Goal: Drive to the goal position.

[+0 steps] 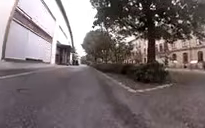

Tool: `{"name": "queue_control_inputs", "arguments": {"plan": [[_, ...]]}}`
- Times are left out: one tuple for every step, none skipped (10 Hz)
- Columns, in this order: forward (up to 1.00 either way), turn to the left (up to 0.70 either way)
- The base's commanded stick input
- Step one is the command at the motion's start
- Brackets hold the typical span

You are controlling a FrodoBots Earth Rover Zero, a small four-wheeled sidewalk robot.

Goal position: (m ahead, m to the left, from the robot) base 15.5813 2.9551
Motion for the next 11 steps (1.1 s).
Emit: {"name": "queue_control_inputs", "arguments": {"plan": [[0.70, 0.17], [0.70, 0.27], [0.70, 0.24], [0.70, 0.09], [0.70, 0.00], [0.70, 0.00], [0.70, 0.00], [0.70, 0.00], [0.70, 0.00], [0.70, 0.00], [0.70, 0.00]]}}
